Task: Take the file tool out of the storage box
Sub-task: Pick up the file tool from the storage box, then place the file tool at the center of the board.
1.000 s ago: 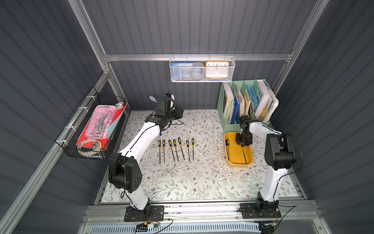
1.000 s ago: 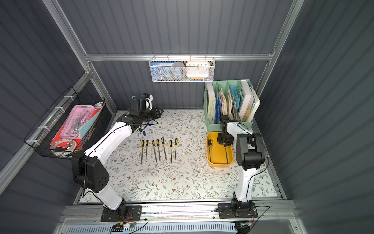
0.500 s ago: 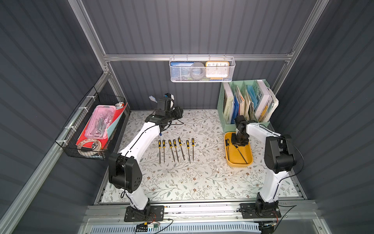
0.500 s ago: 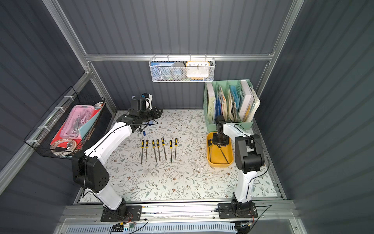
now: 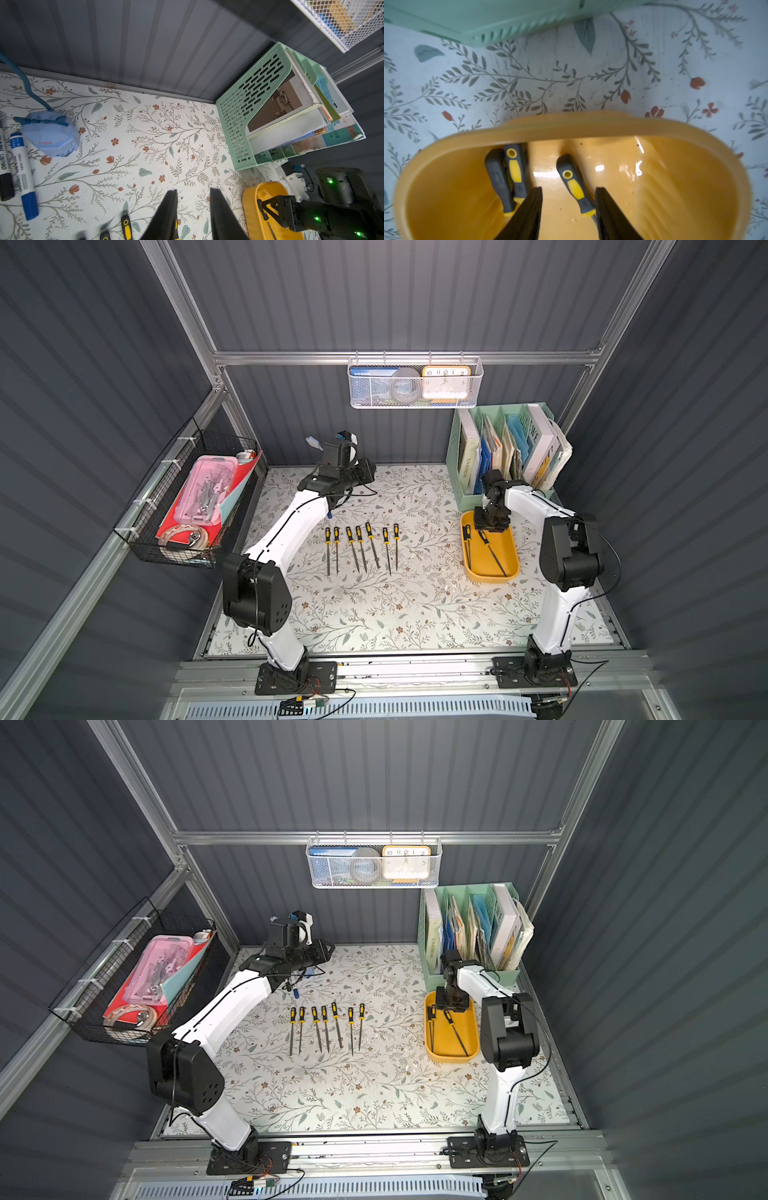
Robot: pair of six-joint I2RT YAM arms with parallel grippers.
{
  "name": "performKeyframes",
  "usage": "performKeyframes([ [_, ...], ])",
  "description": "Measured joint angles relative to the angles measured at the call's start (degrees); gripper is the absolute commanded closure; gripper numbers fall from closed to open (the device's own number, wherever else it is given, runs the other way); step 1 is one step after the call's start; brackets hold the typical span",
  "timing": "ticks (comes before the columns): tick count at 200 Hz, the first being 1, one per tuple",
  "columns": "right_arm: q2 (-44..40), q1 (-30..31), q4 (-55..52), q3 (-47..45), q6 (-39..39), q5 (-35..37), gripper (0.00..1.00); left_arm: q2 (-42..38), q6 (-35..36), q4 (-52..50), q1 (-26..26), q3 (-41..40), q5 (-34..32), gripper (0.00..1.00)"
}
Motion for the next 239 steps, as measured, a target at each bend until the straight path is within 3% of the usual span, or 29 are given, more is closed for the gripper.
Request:
performKeyframes([
  [34,2.5,0.0,0.1,-0.1,-0.7,-0.6,0.59,0.0,0.0,0.0,0.0,0.0,0.0,0.69],
  [68,2.6,-0.2,0.8,-1.6,-1.4,-1.0,0.90,0.0,0.0,0.0,0.0,0.0,0.0,0.68],
  [95,1.0,-0.4,1.3,-2.7,-0.3,-0.9,1.00,0.0,0.0,-0.4,0.0,0.0,-0.2,0.68],
  [153,-9.4,1.0,-3.2,2.1,1.3,0.0,1.00,0.1,0.0,-1.3,0.0,1.3,-0.5,0.68],
  [184,-14.4,8.8,-3.5,9.0,4.8,0.0,1.00,0.1,-0.2,-1.6,0.0,1.3,-0.8,0.68],
  [216,-10.3,19.6,-2.2,13.6,10.5,-0.7,1.00,0.0,-0.4,-1.6,0.0,0.9,-1.0,0.68],
  [239,-3.3,23.7,-1.6,16.5,14.8,-0.6,1.00,-1.1,-0.9,-1.4,0.0,-1.0,-1.1,0.68],
])
